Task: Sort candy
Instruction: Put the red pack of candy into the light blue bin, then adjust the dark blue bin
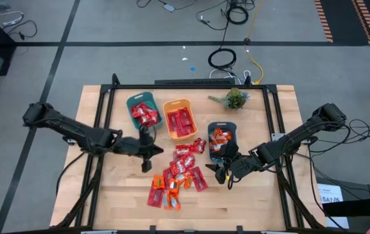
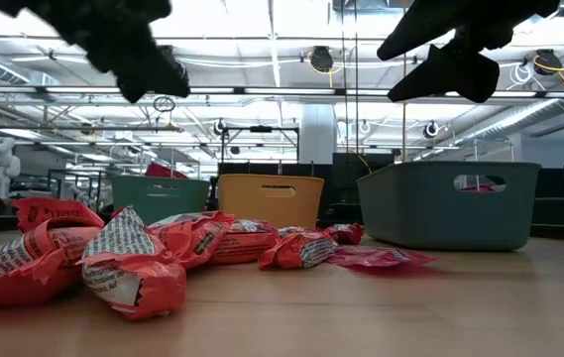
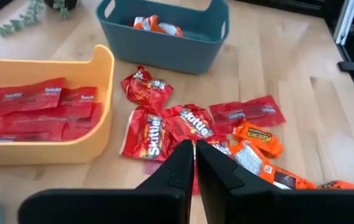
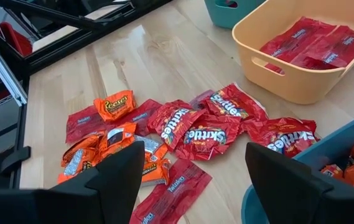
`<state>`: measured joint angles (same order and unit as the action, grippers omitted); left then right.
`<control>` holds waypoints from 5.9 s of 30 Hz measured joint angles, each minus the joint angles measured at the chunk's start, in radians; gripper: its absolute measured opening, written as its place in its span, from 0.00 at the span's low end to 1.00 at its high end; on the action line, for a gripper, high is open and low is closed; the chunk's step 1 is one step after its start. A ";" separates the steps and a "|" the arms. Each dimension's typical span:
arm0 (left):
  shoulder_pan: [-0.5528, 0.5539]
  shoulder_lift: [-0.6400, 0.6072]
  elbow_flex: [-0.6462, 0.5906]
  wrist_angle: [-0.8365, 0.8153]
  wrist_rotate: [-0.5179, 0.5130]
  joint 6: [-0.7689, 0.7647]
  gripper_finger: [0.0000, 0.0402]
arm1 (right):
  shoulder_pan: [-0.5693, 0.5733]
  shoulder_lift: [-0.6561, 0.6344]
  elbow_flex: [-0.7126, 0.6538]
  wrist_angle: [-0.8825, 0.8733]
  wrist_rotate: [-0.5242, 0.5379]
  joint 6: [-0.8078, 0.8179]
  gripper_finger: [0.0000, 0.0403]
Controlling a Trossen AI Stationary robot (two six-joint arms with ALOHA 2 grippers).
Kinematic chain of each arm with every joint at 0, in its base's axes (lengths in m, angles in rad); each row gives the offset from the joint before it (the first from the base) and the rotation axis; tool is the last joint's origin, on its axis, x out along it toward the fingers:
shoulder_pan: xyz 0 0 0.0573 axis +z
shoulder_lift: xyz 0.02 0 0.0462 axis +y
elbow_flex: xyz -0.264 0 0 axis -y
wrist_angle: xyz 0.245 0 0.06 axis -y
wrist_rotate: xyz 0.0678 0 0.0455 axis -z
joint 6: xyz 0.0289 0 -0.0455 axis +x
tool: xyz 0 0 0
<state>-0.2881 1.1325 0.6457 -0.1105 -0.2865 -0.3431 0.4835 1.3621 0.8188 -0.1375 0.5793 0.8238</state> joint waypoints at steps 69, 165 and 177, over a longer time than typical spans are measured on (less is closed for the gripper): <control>-0.301 -0.069 -0.369 0.312 -0.167 -0.158 0.07 | -0.486 0.643 0.585 -0.595 -0.451 -0.504 0.54; -0.303 -0.069 -0.369 0.311 -0.162 -0.169 0.07 | -0.663 1.162 1.527 -0.272 -0.430 -0.740 0.47; -0.302 -0.069 -0.369 0.310 -0.188 -0.140 0.07 | -0.652 1.062 1.527 -0.507 -0.505 -0.784 0.48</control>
<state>-0.5903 1.0637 0.2771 0.2000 -0.4744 -0.4836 -0.1686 2.4237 2.3462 -0.6449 0.0740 0.0401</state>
